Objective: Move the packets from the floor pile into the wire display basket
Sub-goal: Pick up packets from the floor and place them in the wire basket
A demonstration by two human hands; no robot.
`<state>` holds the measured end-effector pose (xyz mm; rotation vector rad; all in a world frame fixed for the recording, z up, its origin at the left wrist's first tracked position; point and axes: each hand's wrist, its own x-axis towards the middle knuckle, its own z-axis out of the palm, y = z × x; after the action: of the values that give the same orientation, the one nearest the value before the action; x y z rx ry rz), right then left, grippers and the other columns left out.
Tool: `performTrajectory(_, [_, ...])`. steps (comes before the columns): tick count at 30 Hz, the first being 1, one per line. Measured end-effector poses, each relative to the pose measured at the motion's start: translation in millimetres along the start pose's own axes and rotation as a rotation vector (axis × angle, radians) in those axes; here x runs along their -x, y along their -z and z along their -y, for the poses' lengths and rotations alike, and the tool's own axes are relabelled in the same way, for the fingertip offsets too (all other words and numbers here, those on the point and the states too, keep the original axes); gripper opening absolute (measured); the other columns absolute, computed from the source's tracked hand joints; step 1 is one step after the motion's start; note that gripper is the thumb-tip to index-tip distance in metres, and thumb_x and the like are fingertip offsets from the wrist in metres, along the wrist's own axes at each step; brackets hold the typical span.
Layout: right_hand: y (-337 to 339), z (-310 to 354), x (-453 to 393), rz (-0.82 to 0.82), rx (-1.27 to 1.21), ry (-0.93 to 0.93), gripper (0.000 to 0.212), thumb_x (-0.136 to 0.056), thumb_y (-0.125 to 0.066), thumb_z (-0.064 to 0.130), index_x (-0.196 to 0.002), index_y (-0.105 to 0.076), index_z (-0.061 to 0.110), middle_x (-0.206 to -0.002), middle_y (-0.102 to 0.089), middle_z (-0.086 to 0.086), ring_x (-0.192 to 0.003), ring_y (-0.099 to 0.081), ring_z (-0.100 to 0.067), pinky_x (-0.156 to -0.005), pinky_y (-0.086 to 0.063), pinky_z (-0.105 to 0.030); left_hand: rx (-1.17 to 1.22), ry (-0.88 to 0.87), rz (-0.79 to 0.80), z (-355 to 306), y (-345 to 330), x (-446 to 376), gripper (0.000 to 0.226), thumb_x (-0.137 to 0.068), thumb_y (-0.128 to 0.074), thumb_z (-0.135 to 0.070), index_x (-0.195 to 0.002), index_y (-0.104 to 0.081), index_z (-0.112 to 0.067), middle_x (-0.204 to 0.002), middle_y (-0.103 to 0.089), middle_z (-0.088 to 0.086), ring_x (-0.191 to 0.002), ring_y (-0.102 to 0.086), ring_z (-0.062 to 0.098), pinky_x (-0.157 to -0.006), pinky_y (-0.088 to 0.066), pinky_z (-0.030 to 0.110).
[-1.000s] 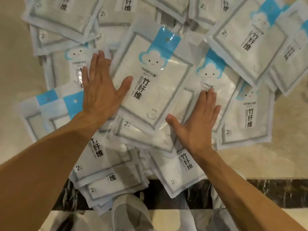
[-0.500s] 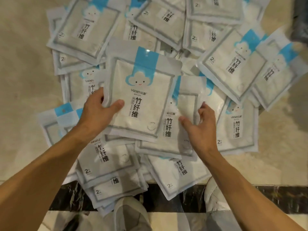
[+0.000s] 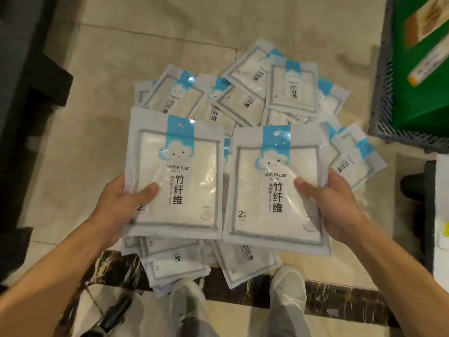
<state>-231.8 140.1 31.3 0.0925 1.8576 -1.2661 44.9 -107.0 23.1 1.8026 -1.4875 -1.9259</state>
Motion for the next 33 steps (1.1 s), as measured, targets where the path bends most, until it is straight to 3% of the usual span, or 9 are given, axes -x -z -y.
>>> performTrajectory(6, [0.1,120.4,87.1,0.127,-0.067,-0.057,0.030,-0.094,-0.063,-0.001,-0.122,-0.067,0.009,-0.112,-0.077,-0.015,-0.101,-0.075,-0.035,-0.090,-0.060,-0.054,0.118,0.005,-0.039,-94.0,49.2,102.0,0.024,-0.089,-0.068,-0.007,-0.108,-0.064,-0.022,-0.093,-0.080,-0.002,-0.083,-0.077,0.017,-0.057,-0.062,0.029])
performTrajectory(13, [-24.6,271.9,215.7,0.225,-0.051,0.031,0.029,-0.093,-0.063,-0.002,-0.120,-0.067,0.006,-0.106,-0.077,-0.019,-0.089,-0.077,-0.036,-0.072,-0.065,-0.049,0.229,-0.062,-0.060,-205.9,119.9,240.6,0.045,-0.076,-0.075,-0.016,-0.120,-0.067,-0.014,-0.108,-0.078,0.012,-0.099,-0.075,0.034,-0.097,-0.053,0.057])
performTrajectory(18, [-57.3,375.2,324.4,0.289,-0.056,0.098,0.028,-0.091,-0.065,0.000,-0.119,-0.066,0.005,-0.107,-0.077,-0.022,-0.097,-0.074,-0.044,-0.089,-0.056,-0.065,0.331,-0.132,-0.077,-285.6,177.2,357.8,0.042,-0.081,-0.073,-0.013,-0.122,-0.065,-0.012,-0.109,-0.077,0.014,-0.099,-0.075,0.034,-0.093,-0.055,0.054])
performTrajectory(21, [-76.7,423.7,386.8,0.354,-0.042,0.151,0.042,-0.081,-0.071,0.005,-0.123,-0.064,0.005,-0.108,-0.076,-0.022,-0.096,-0.075,-0.042,-0.088,-0.059,-0.060,0.372,-0.179,-0.097,-318.1,215.8,423.8,0.045,-0.080,-0.074,-0.014,-0.124,-0.064,-0.015,-0.111,-0.077,0.013,-0.101,-0.075,0.035,-0.093,-0.055,0.058])
performTrajectory(24, [-92.6,463.8,444.7,0.413,-0.001,0.235,0.029,-0.087,-0.069,-0.001,-0.116,-0.067,0.003,-0.101,-0.078,-0.020,-0.082,-0.077,-0.034,-0.071,-0.065,-0.047,0.392,-0.265,-0.151,-339.4,250.3,488.1,0.047,-0.078,-0.076,-0.018,-0.124,-0.066,-0.016,-0.112,-0.077,0.010,-0.104,-0.074,0.033,-0.090,-0.059,0.052])
performTrajectory(26, [-98.9,485.8,482.1,0.452,0.019,0.279,0.023,-0.090,-0.066,-0.004,-0.111,-0.067,0.006,-0.097,-0.079,-0.018,-0.077,-0.077,-0.030,-0.069,-0.065,-0.044,0.418,-0.325,-0.196,-347.6,269.7,529.8,0.047,-0.079,-0.081,-0.022,-0.122,-0.066,-0.015,-0.111,-0.078,0.009,-0.104,-0.074,0.031,-0.088,-0.060,0.048])
performTrajectory(29, [-105.1,509.5,529.5,0.540,0.040,0.331,0.022,-0.092,-0.065,-0.004,-0.111,-0.068,0.007,-0.099,-0.079,-0.017,-0.080,-0.077,-0.030,-0.071,-0.065,-0.044,0.455,-0.375,-0.260,-349.0,293.8,589.6,0.078,-0.058,-0.096,-0.043,-0.124,-0.066,-0.014,-0.115,-0.076,0.011,-0.107,-0.073,0.032,-0.097,-0.053,0.050])
performTrajectory(30, [-106.9,514.7,542.1,0.562,0.043,0.341,0.023,-0.092,-0.065,-0.004,-0.112,-0.068,0.007,-0.099,-0.079,-0.017,-0.080,-0.077,-0.029,-0.071,-0.065,-0.043,0.466,-0.386,-0.279,-347.3,298.8,607.7,0.078,-0.059,-0.096,-0.044,-0.125,-0.066,-0.015,-0.116,-0.076,0.010,-0.108,-0.073,0.032,-0.097,-0.052,0.050])
performTrajectory(33, [-113.1,525.2,572.4,0.646,0.066,0.364,0.024,-0.091,-0.065,-0.004,-0.112,-0.068,0.008,-0.098,-0.079,-0.015,-0.079,-0.077,-0.028,-0.065,-0.065,-0.040,0.527,-0.418,-0.373,-336.0,306.1,660.3,0.050,-0.079,-0.081,-0.023,-0.125,-0.064,-0.015,-0.115,-0.077,0.009,-0.106,-0.074,0.031,-0.091,-0.059,0.051])
